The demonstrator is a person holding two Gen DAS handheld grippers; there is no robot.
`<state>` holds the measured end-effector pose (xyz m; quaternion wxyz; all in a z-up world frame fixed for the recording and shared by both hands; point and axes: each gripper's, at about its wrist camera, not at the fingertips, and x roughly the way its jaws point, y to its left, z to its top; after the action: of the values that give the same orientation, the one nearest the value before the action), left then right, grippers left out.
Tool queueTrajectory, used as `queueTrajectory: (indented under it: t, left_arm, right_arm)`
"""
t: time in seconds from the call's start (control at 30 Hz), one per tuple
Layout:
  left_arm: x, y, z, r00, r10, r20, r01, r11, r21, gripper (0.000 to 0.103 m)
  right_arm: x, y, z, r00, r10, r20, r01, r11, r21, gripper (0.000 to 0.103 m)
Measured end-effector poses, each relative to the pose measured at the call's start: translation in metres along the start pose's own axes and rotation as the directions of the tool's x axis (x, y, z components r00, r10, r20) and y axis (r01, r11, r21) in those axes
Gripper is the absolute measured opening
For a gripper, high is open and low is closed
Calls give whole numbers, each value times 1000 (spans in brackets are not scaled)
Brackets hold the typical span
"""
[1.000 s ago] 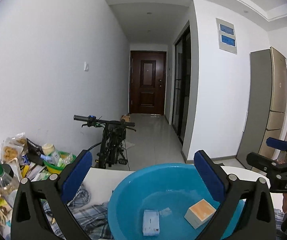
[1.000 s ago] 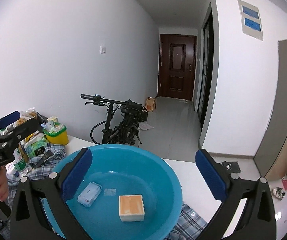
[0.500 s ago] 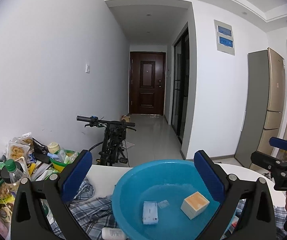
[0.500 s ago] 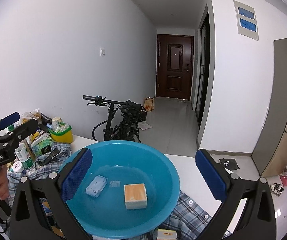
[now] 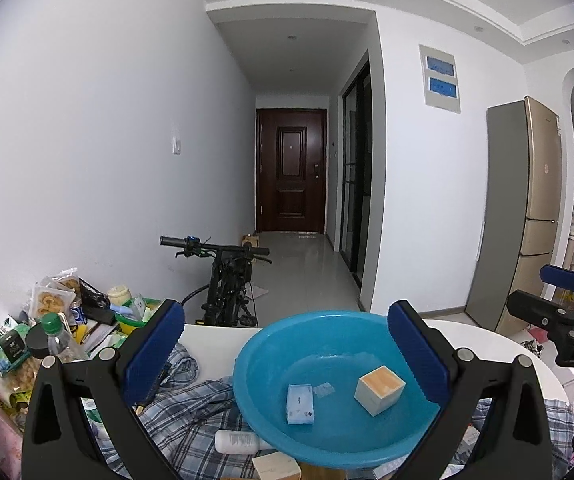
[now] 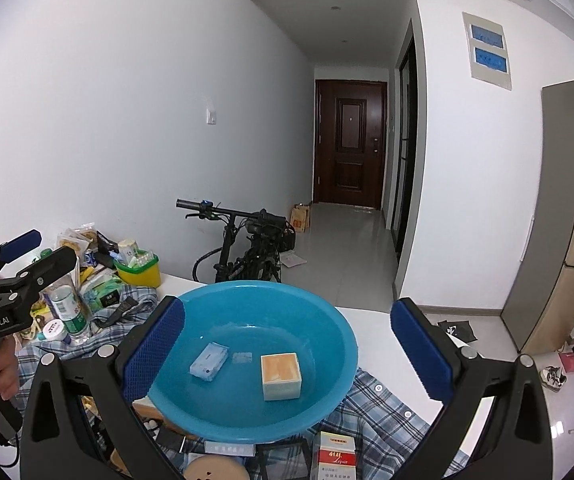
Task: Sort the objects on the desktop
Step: 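Withdraw both tools from the basin back toward the remaining items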
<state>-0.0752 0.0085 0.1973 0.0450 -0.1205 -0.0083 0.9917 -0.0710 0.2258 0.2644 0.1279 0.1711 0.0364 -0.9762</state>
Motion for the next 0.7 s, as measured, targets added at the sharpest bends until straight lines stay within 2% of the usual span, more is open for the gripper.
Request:
queueTrajectory:
  t: [0.13, 0.33, 0.7]
  left_arm:
    - [-18, 2, 3, 1000, -30, 1, 30, 999, -28, 103]
    - [-42, 0, 0, 1000, -23, 11, 23, 999, -25, 103]
    - [-63, 1, -25, 1000, -26, -2, 26, 999, -43, 103]
  right_arm:
    - [-14, 2, 1, 1000, 4, 12, -4, 1000, 3, 103]
    - [-31, 7, -5, 1000, 8, 25, -8, 1000, 7, 103]
    - [-47, 13, -28, 1000, 6, 17, -6, 1000, 10, 103]
